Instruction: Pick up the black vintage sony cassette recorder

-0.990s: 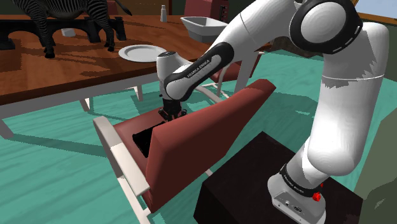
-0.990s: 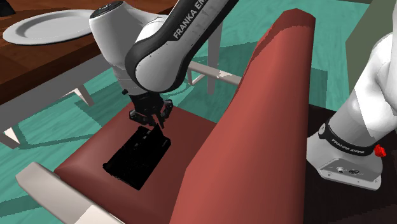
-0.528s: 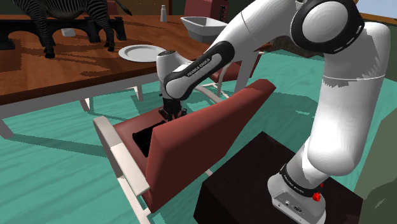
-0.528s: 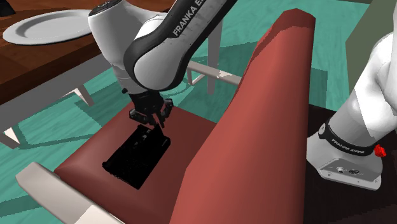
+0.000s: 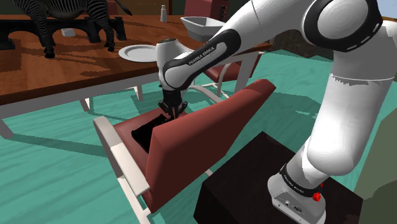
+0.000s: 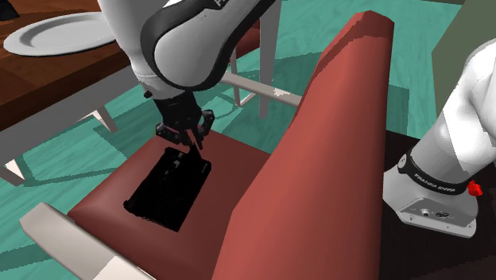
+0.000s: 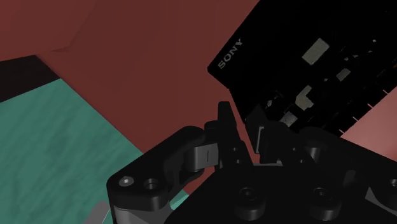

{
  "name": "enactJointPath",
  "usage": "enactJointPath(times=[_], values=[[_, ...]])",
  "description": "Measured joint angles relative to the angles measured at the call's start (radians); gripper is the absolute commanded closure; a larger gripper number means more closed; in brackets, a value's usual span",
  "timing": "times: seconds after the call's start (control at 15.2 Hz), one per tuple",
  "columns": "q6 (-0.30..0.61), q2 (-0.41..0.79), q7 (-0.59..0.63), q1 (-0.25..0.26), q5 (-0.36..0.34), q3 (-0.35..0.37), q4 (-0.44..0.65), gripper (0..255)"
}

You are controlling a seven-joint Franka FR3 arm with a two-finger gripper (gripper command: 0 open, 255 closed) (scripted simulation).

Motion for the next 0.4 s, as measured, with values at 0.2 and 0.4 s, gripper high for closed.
enactJointPath(times=[0.2,0.4], values=[[-0.030,-0.019,-0.006,-0.002,0.010,0.004,0.013,255],[-0.061,-0.044,-0.013,-0.005,0.021,0.009,0.020,255]])
